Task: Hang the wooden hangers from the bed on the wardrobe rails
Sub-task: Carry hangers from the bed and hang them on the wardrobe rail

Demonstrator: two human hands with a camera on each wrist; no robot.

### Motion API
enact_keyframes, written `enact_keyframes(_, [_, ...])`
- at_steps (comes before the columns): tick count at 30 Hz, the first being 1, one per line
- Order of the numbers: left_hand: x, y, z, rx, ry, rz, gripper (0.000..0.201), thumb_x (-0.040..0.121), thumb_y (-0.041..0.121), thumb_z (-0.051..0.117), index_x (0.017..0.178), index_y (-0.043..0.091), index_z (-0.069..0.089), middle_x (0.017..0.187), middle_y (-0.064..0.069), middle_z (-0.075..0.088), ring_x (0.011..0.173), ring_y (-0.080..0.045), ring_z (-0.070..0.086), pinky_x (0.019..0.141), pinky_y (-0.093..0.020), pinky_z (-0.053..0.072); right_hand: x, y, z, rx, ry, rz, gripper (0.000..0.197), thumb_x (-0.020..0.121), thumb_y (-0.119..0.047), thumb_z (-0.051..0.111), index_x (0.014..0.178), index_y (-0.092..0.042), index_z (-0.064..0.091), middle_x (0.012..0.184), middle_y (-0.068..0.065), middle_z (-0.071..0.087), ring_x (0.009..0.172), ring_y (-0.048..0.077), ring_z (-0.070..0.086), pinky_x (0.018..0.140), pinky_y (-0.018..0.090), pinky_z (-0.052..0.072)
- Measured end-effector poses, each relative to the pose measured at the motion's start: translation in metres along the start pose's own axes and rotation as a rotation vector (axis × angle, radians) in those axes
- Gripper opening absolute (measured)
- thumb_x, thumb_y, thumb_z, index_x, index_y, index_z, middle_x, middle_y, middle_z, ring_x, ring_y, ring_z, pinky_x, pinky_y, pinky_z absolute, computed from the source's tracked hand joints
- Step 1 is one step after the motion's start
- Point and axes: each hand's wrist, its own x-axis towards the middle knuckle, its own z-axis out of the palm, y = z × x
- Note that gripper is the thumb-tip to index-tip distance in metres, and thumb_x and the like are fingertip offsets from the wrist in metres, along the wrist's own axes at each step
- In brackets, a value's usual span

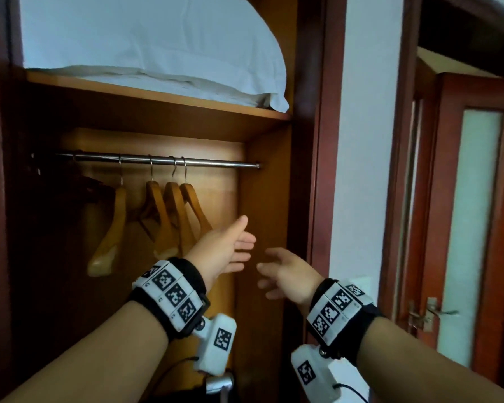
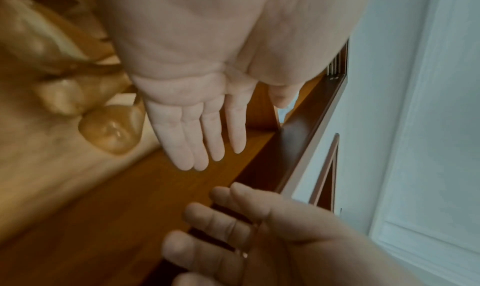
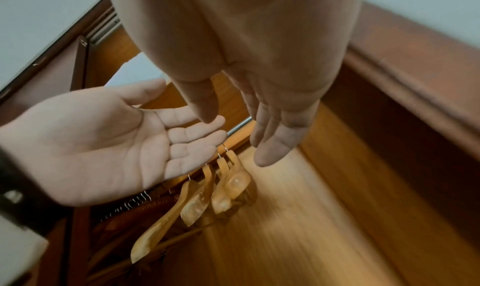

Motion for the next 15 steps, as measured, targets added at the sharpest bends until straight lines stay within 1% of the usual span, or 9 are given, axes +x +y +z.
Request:
enact_keyframes(1, [-0.005,-0.001,0.015,-0.023,-0.022,-0.009,0.058,0.098,0.066,0.040,0.115,0.020,0.071,0.117,0.002,0.072,0.106,-0.015,0.069,0.096,-0.038,0.056,-0.014,0.002,-0.011,-0.003,0.013,0.003,0.058,0.095,-0.023,0.060,0.146,-0.016,0.036,0.108,0.007,0.063,0.095,0.025,0.068,0.079,0.041,0.058])
enact_keyframes(5, [-0.030,-0.001,0.071,-0.056,-0.122,-0.047,0.055,0.100,0.062,0.040,0.116,0.019,0.070,0.117,0.002,0.072,0.104,-0.015,0.070,0.093,-0.037,0.058,-0.061,0.014,-0.049,0.022,0.091,0.056,0.057,0.093,-0.021,0.062,0.145,-0.014,0.038,0.110,0.008,0.062,0.089,0.026,0.069,0.071,0.036,0.057])
enact_keyframes(7, [-0.038,0.002,0.098,-0.069,-0.167,-0.059,0.054,0.099,0.062,0.042,0.115,0.019,0.070,0.116,0.001,0.072,0.102,-0.017,0.072,0.093,-0.039,0.058,-0.085,0.019,-0.070,0.038,0.129,0.094,0.058,0.090,-0.023,0.065,0.141,-0.015,0.041,0.108,0.009,0.064,0.088,0.029,0.070,0.073,0.038,0.057])
enact_keyframes(8, [-0.041,0.003,0.111,-0.074,-0.189,-0.064,0.054,0.099,0.063,0.043,0.114,0.019,0.070,0.115,0.001,0.072,0.102,-0.018,0.072,0.094,-0.040,0.058,-0.097,0.022,-0.081,0.057,0.144,0.117,0.056,0.089,-0.022,0.066,0.138,-0.014,0.042,0.106,0.010,0.064,0.085,0.030,0.068,0.072,0.039,0.056])
enact_keyframes(10, [-0.046,0.007,0.138,-0.081,-0.234,-0.073,0.053,0.097,0.064,0.045,0.112,0.020,0.072,0.112,0.001,0.073,0.100,-0.018,0.073,0.093,-0.040,0.058,-0.119,0.026,-0.103,0.110,0.181,0.165,0.048,0.091,-0.012,0.063,0.135,-0.011,0.041,0.100,0.013,0.059,0.080,0.029,0.059,0.064,0.036,0.049])
enact_keyframes(11, [-0.048,0.009,0.152,-0.082,-0.258,-0.078,0.053,0.096,0.064,0.046,0.110,0.020,0.072,0.110,0.000,0.074,0.098,-0.019,0.073,0.092,-0.039,0.059,-0.130,0.029,-0.115,0.120,0.213,0.181,0.047,0.092,-0.009,0.061,0.135,-0.009,0.041,0.099,0.014,0.058,0.079,0.028,0.056,0.062,0.034,0.046])
enact_keyframes(12, [-0.051,0.012,0.166,-0.085,-0.284,-0.083,0.053,0.097,0.064,0.047,0.109,0.019,0.073,0.108,0.000,0.074,0.096,-0.019,0.074,0.090,-0.037,0.060,-0.140,0.033,-0.128,0.107,0.256,0.197,0.048,0.092,-0.009,0.060,0.135,-0.009,0.040,0.099,0.015,0.059,0.077,0.027,0.058,0.061,0.033,0.046])
enact_keyframes(13, [-0.054,0.015,0.180,-0.092,-0.312,-0.086,0.053,0.097,0.063,0.047,0.108,0.018,0.073,0.107,-0.001,0.075,0.094,-0.021,0.074,0.088,-0.037,0.060,-0.150,0.036,-0.140,0.094,0.300,0.208,0.049,0.092,-0.010,0.060,0.137,-0.009,0.040,0.098,0.016,0.061,0.074,0.025,0.060,0.061,0.033,0.048])
enact_keyframes(15, [-0.058,0.019,0.209,-0.122,-0.371,-0.089,0.052,0.099,0.058,0.049,0.106,0.012,0.074,0.104,-0.005,0.076,0.093,-0.025,0.075,0.088,-0.040,0.060,-0.170,0.042,-0.164,0.088,0.408,0.224,0.051,0.092,-0.013,0.062,0.138,-0.011,0.040,0.096,0.015,0.065,0.071,0.023,0.065,0.061,0.034,0.051])
